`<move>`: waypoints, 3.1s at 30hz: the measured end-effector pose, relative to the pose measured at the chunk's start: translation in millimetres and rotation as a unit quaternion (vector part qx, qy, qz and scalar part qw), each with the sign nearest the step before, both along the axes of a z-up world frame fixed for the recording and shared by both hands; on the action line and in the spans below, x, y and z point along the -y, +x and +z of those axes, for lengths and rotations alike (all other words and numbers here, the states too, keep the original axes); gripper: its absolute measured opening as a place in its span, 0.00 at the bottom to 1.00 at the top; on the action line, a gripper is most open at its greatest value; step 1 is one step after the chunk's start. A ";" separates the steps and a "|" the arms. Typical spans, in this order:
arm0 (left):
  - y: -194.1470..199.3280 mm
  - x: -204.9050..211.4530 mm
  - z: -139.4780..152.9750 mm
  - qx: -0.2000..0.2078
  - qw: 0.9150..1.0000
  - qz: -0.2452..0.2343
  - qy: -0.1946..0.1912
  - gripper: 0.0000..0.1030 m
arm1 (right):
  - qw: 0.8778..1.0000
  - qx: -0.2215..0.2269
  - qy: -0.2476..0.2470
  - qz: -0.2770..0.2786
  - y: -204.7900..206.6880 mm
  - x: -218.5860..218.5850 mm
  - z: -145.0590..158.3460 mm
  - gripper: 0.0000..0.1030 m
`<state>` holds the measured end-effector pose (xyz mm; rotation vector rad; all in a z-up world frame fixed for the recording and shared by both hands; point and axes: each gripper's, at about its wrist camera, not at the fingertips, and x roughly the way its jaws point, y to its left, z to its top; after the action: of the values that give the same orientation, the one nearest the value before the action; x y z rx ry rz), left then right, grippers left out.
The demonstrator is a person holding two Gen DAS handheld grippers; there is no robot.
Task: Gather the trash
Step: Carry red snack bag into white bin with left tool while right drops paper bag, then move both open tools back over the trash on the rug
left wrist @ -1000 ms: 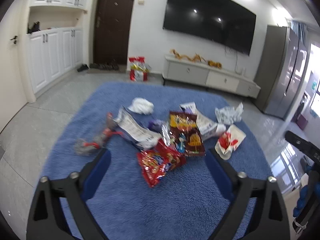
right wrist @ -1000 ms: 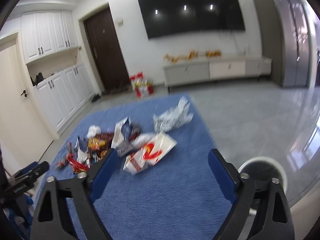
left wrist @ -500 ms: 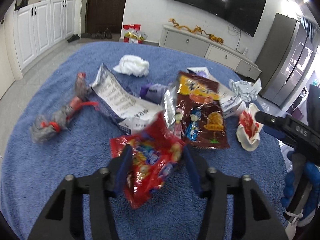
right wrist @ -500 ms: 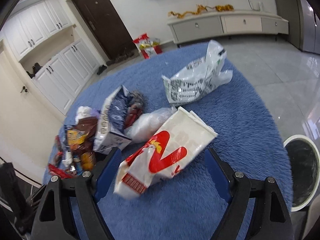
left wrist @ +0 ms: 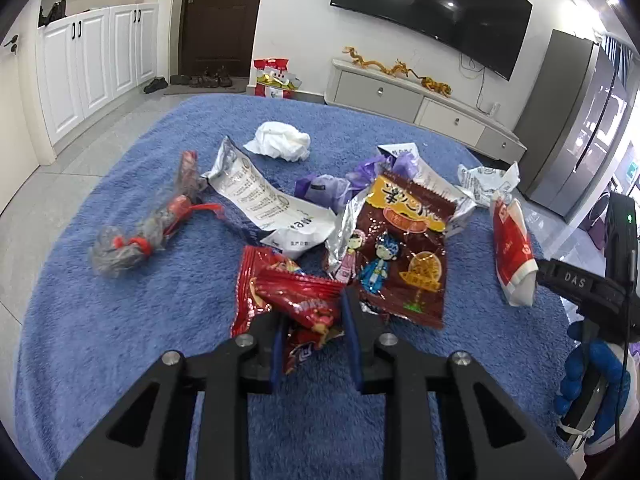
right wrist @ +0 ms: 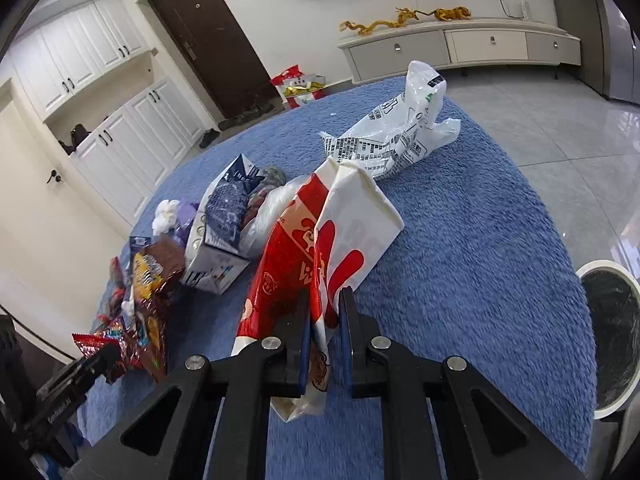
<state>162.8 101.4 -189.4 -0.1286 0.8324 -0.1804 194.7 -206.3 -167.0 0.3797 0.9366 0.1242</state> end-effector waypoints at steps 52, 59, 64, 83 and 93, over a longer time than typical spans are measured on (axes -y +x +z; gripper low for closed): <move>51.6 489.6 -38.7 -0.131 0.918 -0.373 -0.038 0.50 | 0.961 -0.040 -0.042 -0.272 -158.4 321.1 -68.6 0.27; 41.8 471.6 -16.1 -0.132 0.915 -0.375 -0.065 0.54 | 0.957 -0.025 -0.061 -0.281 -184.5 311.6 -41.2 0.28; 21.7 447.7 18.2 -0.103 0.915 -0.382 -0.086 0.54 | 0.959 -0.003 -0.100 -0.267 -195.3 292.3 -4.6 0.29; -35.6 235.6 137.2 0.085 0.963 -0.251 -0.052 0.62 | 0.962 0.154 -0.155 -0.161 -192.5 173.3 152.6 0.44; -27.0 79.0 137.8 0.138 0.981 -0.138 0.010 0.63 | 0.969 0.176 -0.154 -0.081 -157.4 106.2 180.0 0.48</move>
<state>135.7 22.4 -51.6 0.0316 0.5712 -0.4417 37.3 -312.4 12.9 0.1382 0.5589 -0.1024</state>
